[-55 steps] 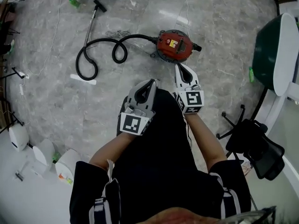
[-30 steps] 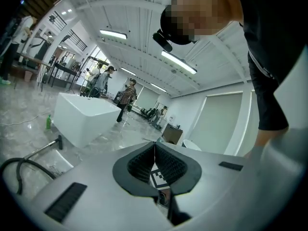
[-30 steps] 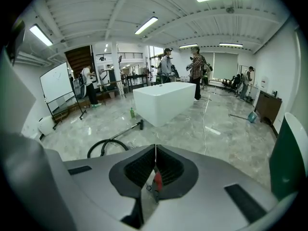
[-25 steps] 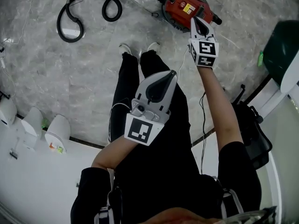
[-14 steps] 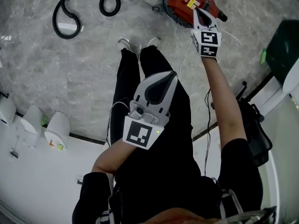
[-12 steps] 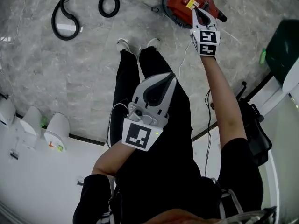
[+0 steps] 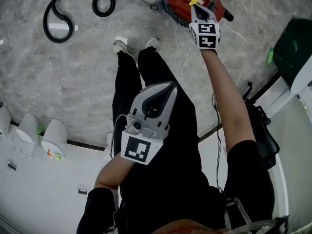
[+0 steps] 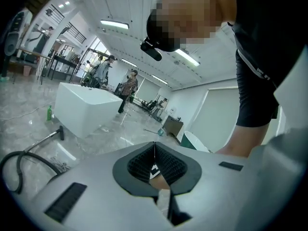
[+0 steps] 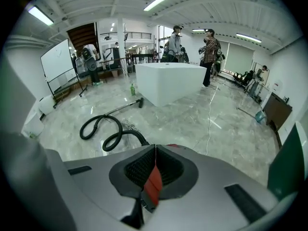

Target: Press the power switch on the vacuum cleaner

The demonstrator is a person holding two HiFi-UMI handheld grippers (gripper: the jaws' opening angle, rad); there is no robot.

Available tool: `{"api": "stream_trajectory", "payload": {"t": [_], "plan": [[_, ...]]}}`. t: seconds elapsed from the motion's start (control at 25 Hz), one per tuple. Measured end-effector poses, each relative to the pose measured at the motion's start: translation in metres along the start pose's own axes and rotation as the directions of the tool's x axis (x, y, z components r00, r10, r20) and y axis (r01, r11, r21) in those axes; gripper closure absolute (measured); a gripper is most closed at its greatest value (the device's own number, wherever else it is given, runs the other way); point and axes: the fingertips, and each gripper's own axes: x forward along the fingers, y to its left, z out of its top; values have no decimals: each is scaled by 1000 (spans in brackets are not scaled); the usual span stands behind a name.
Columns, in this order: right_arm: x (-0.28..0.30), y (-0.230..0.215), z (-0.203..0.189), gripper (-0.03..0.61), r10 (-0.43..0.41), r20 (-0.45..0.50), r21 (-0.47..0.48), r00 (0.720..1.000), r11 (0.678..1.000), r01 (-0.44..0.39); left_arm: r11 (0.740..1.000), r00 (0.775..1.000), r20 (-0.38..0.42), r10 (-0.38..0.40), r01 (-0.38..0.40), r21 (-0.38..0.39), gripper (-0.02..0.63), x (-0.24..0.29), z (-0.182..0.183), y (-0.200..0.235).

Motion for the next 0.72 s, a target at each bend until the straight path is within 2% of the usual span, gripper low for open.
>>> {"api": "stream_trajectory", "payload": {"t": [0.24,0.44,0.52,0.64,0.72], "plan": [[27,-6,-21,558,12,-80,41,997,999,-9,999,998,19,53,-53,-10,594,0,-11,13],[44,-7,-26,558,13,-105,43,994,999,-9,995,996,10,91,-91,-45,594,3,-26,24],[51,-7,-27,558,13,-115,43,993,999,-8,996,998,-3,65,-65,-63,594,9,-30,20],[62,-9,-31,558,-5,-137,32,991,999,9,993,998,-56,-21,14,-115,594,21,-42,14],[69,-12,-36,558,-22,-158,45,987,999,29,990,996,-78,-45,34,-136,594,22,-48,15]]}}
